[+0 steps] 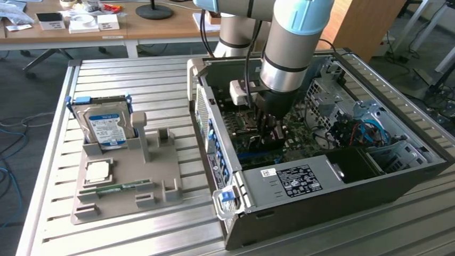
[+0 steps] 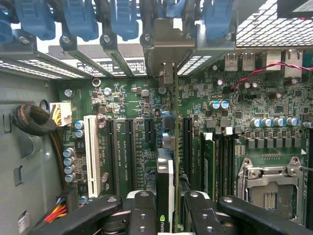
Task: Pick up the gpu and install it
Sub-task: 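Insert the gpu into the slot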
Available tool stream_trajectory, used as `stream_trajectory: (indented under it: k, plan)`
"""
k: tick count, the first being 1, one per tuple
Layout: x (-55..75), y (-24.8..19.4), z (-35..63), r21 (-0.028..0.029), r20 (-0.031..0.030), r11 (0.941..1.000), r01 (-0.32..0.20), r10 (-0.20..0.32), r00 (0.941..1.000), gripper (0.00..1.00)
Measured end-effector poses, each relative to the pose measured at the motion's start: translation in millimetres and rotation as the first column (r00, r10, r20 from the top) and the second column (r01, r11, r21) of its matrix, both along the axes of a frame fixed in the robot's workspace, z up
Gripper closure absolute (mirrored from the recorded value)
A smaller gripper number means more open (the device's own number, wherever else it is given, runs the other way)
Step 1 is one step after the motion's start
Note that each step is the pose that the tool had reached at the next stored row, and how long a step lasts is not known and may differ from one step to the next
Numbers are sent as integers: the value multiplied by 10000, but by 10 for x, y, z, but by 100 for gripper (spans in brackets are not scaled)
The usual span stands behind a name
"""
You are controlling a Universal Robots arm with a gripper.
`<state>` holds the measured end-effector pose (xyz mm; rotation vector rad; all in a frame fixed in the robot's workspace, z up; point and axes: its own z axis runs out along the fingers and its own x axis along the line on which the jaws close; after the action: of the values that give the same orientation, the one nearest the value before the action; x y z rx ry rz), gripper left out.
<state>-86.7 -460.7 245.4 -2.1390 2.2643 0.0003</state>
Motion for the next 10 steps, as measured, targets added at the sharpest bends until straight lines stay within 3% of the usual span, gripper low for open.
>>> stream_trajectory:
  k: [10]
  plan:
    - [1, 0, 0, 0, 0, 9999, -169, 169, 9999, 73]
